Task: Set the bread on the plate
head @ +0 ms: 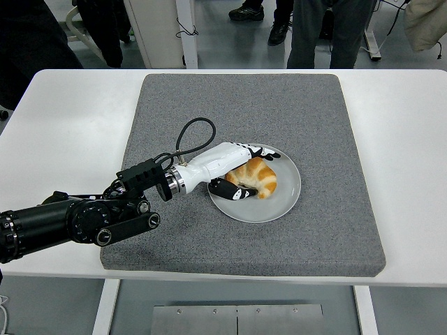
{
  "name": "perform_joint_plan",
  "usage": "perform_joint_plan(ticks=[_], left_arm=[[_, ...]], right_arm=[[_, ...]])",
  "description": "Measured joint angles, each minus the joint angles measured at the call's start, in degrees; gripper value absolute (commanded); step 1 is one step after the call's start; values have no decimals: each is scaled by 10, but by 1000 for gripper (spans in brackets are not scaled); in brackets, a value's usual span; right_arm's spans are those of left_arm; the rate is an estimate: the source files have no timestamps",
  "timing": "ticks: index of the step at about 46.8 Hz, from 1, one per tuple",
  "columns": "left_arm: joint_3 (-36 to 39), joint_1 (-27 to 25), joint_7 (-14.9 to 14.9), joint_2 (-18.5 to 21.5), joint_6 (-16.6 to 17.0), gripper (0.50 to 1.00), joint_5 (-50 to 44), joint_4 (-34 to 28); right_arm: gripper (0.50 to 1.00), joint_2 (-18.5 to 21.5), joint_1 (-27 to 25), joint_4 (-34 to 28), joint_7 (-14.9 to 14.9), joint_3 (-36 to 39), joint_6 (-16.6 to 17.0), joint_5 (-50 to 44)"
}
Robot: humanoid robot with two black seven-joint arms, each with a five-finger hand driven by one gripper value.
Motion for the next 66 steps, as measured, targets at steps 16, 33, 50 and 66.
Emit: perform_joint_plan(ticks=[16, 33, 50, 66], left_arm=[[-23, -2, 0, 3, 0, 895, -32, -1], [-68, -10, 2, 2, 0, 918, -106, -9], [-130, -13, 8, 2, -4, 922, -204, -9], [-213, -21, 44, 4, -6, 922, -345, -8]], right_arm=[[1000, 0, 0, 0, 0, 0, 0, 0], [1000, 0, 0, 0, 0, 0, 0, 0], [1000, 0, 0, 0, 0, 0, 0, 0], [1000, 0, 0, 1, 0, 0, 0, 0]])
